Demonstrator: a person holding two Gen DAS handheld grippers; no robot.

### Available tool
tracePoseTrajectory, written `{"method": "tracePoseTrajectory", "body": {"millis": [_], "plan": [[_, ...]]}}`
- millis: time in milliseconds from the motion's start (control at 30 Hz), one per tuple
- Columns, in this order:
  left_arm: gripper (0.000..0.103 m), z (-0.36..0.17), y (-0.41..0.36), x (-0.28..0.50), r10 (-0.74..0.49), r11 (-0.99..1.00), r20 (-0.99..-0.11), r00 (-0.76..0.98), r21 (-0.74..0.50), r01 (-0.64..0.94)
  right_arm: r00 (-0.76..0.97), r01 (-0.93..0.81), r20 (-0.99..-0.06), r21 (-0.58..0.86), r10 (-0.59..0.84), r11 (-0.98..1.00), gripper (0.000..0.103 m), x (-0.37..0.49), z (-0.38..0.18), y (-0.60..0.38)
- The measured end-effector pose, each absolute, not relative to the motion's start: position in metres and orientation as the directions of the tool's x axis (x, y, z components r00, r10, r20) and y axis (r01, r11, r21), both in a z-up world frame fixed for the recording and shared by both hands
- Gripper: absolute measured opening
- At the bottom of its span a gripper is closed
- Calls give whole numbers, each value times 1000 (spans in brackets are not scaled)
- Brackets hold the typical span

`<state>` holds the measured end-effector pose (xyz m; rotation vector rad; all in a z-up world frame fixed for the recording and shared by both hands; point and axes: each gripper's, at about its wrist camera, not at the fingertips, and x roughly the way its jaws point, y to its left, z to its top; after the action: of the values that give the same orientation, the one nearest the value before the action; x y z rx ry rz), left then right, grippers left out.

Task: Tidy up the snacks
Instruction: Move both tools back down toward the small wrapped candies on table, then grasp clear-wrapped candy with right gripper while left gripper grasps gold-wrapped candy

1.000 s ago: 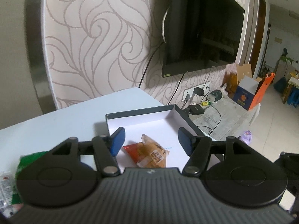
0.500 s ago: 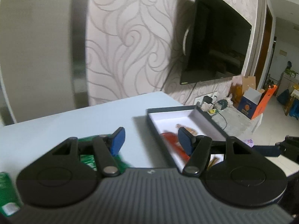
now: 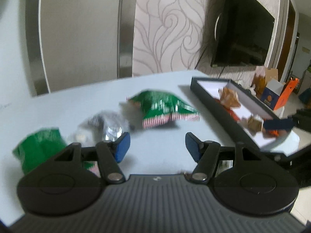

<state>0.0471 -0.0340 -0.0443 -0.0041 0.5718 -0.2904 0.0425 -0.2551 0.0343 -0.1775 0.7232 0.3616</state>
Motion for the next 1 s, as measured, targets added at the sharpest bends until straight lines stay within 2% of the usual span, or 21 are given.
{"method": "tracePoseTrajectory", "body": {"millis": [267,367,467,633,767,1000], "plan": [[65,-69,-39,17,-334,935,-562,757,-94,342,689,-362,-682,-33,244,931,81,41,31,-257],[65,-72,-48,10,-348,922,-559,752,-60,383,683,-370,-687,-32,249,928,74,45,31,-258],[65,-74,-45,13,-335,933,-566,753,-87,350,652,-409,-709,-32,268,912,65,48,25,-256],[65,-73,-37,15,-299,946,-571,764,-75,314,607,-460,-750,-59,265,886,62,53,5,-247],[65,-71,-36,13,-290,950,-571,768,-75,303,572,-486,-776,-59,266,872,51,59,-8,-243],[65,-71,-40,8,-283,949,-574,768,-49,312,544,-519,-795,-68,268,852,43,72,-21,-234]]}}
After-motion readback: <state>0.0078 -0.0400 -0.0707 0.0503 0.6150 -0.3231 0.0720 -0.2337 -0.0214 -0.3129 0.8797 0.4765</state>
